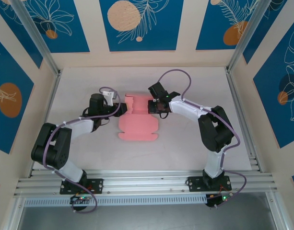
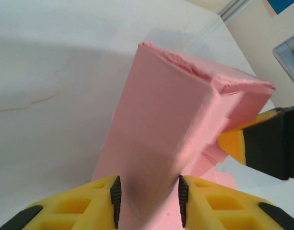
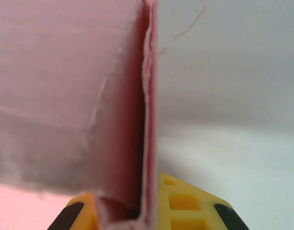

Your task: Fold the paper box

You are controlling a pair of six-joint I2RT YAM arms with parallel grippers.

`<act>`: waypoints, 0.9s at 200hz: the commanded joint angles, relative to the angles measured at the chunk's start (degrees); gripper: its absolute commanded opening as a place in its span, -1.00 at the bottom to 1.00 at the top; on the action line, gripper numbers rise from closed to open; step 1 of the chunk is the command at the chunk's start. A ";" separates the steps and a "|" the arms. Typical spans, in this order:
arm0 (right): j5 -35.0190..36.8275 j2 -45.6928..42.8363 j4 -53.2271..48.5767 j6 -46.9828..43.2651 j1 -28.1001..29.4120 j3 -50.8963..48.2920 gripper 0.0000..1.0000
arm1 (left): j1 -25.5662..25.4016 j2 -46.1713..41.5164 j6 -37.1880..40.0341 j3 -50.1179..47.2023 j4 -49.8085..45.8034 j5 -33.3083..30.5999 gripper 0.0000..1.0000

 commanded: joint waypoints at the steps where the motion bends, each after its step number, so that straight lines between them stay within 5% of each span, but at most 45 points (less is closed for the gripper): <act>1: -1.31 0.68 -0.02 -1.12 1.25 2.02 -1.00 | -1.47 1.46 3.52 2.25 -1.66 -4.66 -0.27; 71: -0.51 0.56 -1.11 0.90 3.37 2.63 -1.00 | -8.64 -0.18 13.71 2.73 -5.03 -28.58 -0.52; 180: -0.97 -1.08 -2.17 2.89 4.67 3.47 -1.00 | -11.74 1.75 17.66 6.26 -8.66 -46.18 -0.71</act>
